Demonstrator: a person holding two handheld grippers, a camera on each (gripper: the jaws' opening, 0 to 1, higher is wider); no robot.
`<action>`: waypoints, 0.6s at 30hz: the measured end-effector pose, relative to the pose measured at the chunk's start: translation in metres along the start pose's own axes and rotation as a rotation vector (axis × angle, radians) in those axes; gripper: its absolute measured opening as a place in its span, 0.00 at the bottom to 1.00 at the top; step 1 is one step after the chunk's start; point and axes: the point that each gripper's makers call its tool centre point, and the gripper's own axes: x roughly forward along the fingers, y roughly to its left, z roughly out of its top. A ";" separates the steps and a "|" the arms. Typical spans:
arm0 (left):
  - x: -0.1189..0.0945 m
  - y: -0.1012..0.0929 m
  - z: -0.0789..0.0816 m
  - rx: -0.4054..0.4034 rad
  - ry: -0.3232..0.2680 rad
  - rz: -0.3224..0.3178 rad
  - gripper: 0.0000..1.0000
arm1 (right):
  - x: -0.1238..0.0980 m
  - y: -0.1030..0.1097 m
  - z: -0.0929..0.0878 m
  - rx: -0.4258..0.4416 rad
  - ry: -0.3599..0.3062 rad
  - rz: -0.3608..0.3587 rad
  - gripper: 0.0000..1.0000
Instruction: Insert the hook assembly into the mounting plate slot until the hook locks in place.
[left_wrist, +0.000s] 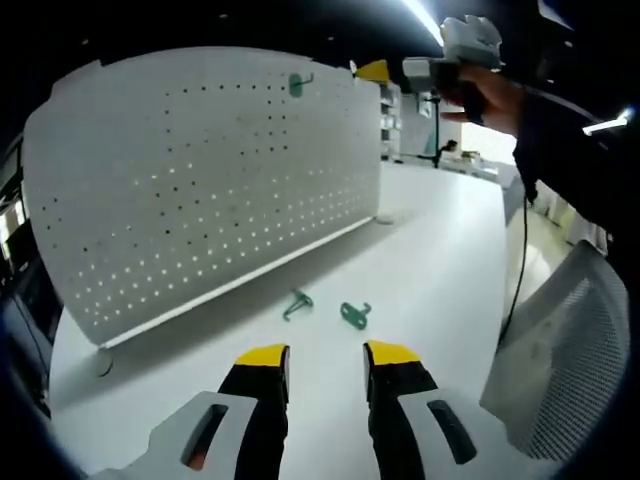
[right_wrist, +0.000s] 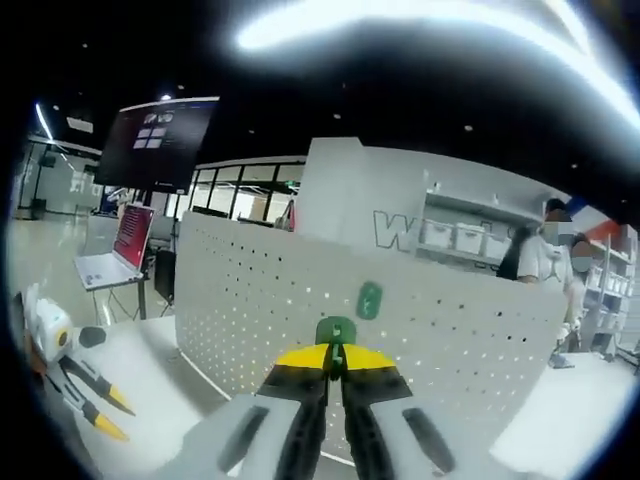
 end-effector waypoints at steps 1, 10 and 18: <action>0.000 0.000 0.000 0.000 0.000 0.000 0.30 | 0.000 -0.001 0.002 0.001 -0.005 -0.005 0.01; 0.001 0.001 -0.004 -0.006 0.013 0.002 0.30 | 0.016 -0.022 0.018 0.008 -0.062 -0.071 0.01; 0.002 0.002 -0.006 -0.017 0.022 0.002 0.30 | 0.032 -0.034 0.013 0.018 -0.069 -0.106 0.01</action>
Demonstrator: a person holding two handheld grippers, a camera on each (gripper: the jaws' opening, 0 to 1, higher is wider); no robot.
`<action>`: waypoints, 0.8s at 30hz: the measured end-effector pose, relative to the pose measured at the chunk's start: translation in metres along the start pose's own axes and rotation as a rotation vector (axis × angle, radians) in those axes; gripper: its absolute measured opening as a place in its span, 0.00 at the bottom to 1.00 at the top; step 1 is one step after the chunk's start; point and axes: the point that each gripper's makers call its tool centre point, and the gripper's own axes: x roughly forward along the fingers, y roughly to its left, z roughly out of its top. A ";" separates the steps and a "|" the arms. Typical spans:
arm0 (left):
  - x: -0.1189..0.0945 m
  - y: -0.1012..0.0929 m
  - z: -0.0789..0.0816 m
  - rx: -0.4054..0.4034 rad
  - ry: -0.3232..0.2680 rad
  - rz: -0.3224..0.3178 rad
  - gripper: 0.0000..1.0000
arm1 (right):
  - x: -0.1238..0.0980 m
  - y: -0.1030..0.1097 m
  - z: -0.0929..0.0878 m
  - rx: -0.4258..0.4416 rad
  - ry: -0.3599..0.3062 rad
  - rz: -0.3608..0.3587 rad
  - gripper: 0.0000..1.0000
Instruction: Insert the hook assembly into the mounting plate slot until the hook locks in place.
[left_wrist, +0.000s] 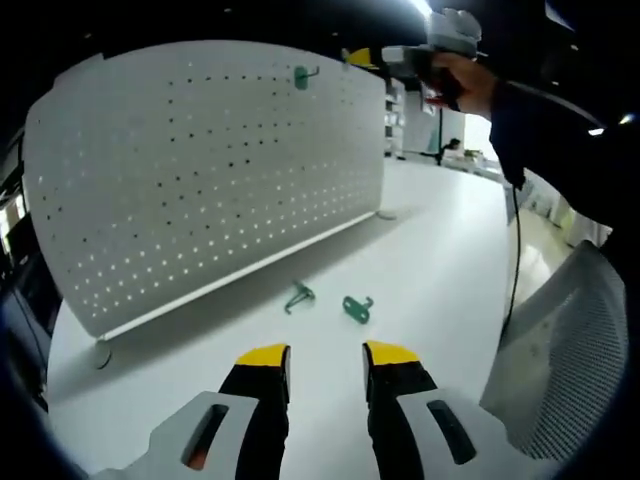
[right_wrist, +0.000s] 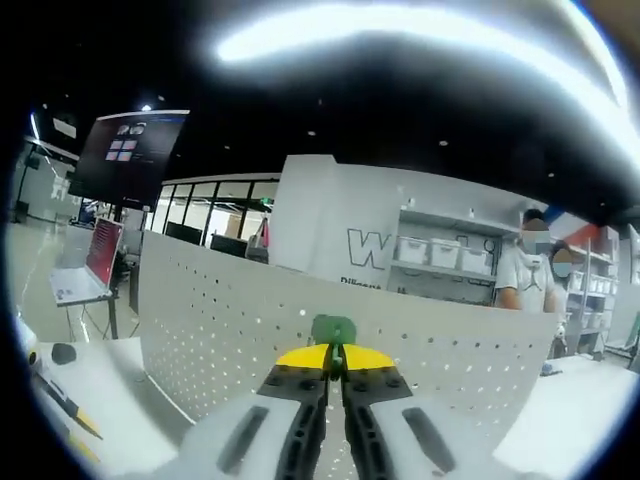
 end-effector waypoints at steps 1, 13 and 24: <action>0.000 -0.001 0.000 0.001 0.003 -0.002 0.30 | 0.002 -0.002 -0.001 0.002 0.000 -0.005 0.01; 0.002 0.000 -0.003 -0.008 0.012 -0.008 0.30 | 0.022 -0.025 -0.008 -0.004 -0.017 -0.089 0.01; 0.001 0.000 -0.003 -0.016 0.010 -0.011 0.29 | 0.036 -0.029 -0.013 0.000 -0.020 -0.107 0.01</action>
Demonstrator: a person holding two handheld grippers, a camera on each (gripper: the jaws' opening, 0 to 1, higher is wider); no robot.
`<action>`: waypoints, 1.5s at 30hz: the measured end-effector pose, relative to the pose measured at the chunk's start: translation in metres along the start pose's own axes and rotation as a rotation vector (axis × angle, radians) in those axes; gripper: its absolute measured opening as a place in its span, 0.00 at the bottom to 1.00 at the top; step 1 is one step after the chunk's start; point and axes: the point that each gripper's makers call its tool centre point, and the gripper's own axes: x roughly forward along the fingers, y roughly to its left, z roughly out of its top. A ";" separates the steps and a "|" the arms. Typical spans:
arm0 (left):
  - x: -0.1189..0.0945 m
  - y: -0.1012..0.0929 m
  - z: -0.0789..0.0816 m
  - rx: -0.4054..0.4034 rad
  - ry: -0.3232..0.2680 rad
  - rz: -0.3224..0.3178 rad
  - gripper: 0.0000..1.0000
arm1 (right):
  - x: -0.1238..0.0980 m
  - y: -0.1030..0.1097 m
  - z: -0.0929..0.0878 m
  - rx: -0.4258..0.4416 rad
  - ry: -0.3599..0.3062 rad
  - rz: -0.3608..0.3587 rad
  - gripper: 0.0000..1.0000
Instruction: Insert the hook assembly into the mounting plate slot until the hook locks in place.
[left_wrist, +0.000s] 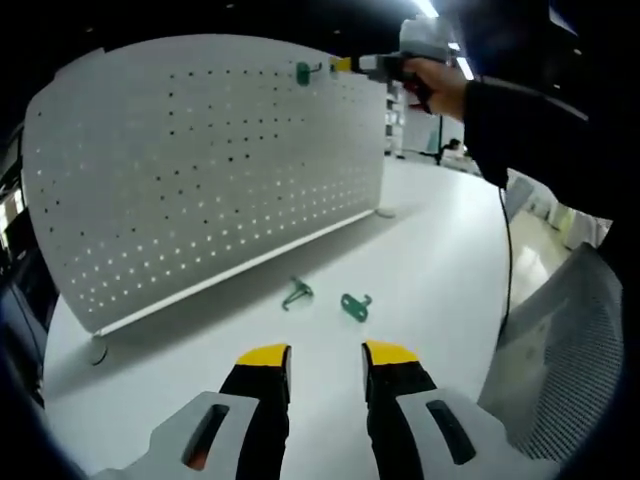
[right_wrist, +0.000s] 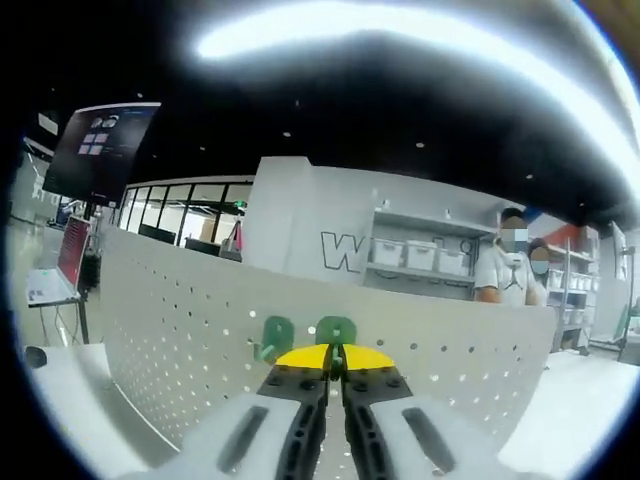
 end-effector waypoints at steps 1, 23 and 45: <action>0.000 0.000 0.000 -0.001 0.001 -0.001 0.29 | 0.002 -0.001 -0.001 0.001 0.001 -0.003 0.01; 0.001 -0.001 -0.001 -0.017 0.003 -0.013 0.28 | 0.015 -0.005 -0.011 0.010 0.017 -0.027 0.01; 0.002 -0.003 -0.001 -0.026 0.002 -0.025 0.28 | 0.018 -0.003 -0.019 -0.059 0.044 -0.039 0.02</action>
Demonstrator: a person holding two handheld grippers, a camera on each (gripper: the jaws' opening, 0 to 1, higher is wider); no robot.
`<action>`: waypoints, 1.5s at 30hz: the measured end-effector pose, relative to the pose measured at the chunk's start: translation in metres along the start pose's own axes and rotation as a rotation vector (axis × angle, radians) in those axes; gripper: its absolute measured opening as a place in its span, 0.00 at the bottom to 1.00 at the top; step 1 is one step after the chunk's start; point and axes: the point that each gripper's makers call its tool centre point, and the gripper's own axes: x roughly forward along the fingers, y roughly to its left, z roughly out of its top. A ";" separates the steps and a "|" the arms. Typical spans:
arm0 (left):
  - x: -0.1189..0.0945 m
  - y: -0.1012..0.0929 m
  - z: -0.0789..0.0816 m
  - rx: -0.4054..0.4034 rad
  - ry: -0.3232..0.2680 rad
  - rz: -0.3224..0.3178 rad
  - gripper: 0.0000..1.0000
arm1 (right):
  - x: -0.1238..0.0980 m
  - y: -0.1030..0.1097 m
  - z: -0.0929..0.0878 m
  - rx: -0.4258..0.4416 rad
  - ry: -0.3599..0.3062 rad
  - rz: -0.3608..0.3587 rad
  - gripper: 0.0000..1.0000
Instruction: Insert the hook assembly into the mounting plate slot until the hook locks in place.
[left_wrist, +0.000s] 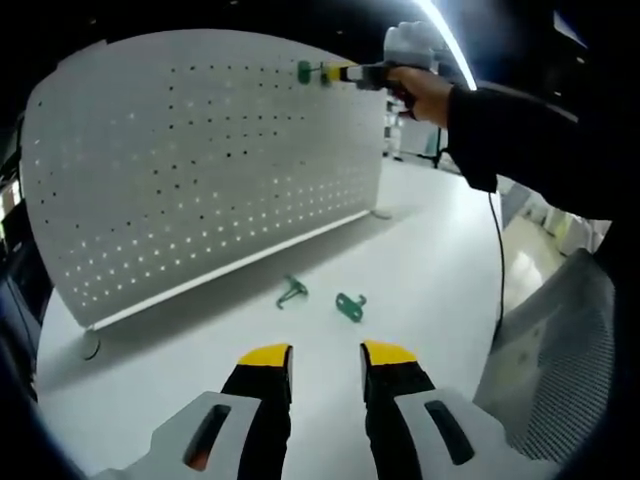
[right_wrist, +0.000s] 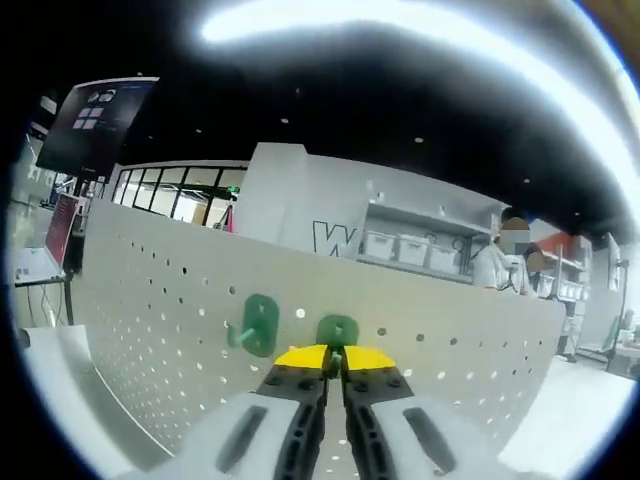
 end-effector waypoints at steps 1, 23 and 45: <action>0.000 0.000 0.000 0.000 0.000 0.000 0.28 | 0.000 0.000 0.000 -0.001 0.000 0.001 0.03; 0.001 -0.002 0.000 0.002 0.001 -0.006 0.28 | -0.014 0.000 -0.032 0.011 0.078 0.022 0.05; 0.000 -0.001 0.000 0.006 0.004 -0.001 0.28 | -0.060 0.021 -0.094 0.025 0.208 0.076 0.06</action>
